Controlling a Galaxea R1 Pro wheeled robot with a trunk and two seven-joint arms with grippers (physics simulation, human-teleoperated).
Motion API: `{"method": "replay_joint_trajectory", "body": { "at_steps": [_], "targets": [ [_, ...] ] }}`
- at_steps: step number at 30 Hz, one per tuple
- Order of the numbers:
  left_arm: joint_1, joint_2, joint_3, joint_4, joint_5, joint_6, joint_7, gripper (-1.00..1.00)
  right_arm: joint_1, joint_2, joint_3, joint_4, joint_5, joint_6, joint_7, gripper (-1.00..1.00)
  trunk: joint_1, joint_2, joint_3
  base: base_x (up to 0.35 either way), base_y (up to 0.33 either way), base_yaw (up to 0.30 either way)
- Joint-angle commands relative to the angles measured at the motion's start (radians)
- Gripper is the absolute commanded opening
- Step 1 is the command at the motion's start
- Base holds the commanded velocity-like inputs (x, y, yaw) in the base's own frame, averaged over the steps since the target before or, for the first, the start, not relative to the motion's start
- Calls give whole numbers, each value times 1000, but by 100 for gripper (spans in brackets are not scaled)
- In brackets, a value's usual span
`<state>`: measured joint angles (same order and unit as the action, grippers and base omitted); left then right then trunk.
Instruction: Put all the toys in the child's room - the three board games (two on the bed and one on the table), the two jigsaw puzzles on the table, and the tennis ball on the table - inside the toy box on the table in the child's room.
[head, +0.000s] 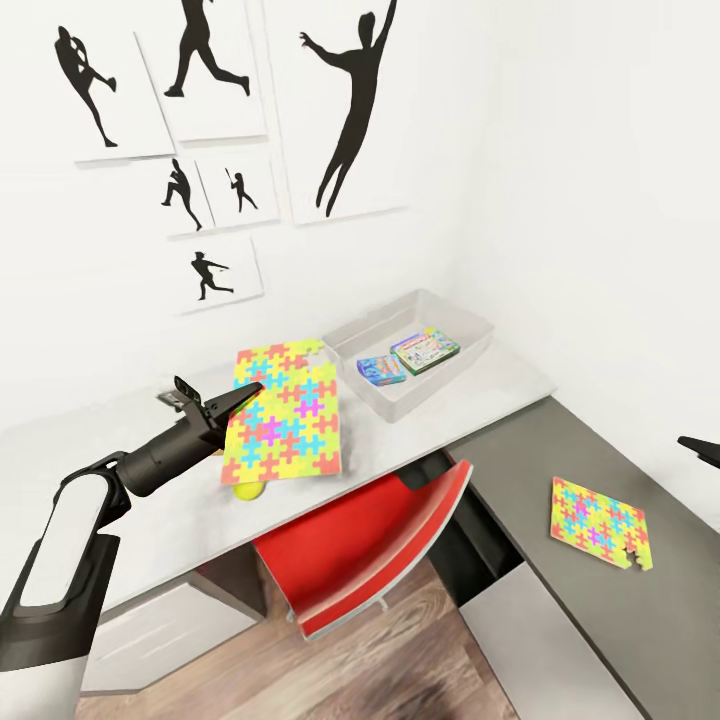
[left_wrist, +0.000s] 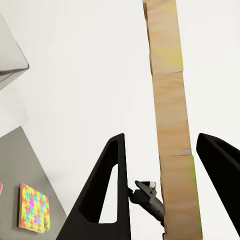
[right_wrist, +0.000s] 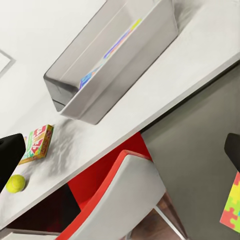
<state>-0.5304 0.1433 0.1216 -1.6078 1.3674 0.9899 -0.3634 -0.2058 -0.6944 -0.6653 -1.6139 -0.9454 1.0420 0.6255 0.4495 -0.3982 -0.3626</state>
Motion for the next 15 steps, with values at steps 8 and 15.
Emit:
{"method": "replay_joint_trajectory", "body": {
  "at_steps": [8,15],
  "targets": [
    [-1,-1,1,0,-5,4,-6,-100,-1,0,-2,0,6,5,6,100,1,-2,-2,1,-3,0],
    [-1,1,1,0,-5,4,-6,-100,-1,0,-3,0,6,5,6,100,1,-2,-2,160,0,0]
  ]
}}
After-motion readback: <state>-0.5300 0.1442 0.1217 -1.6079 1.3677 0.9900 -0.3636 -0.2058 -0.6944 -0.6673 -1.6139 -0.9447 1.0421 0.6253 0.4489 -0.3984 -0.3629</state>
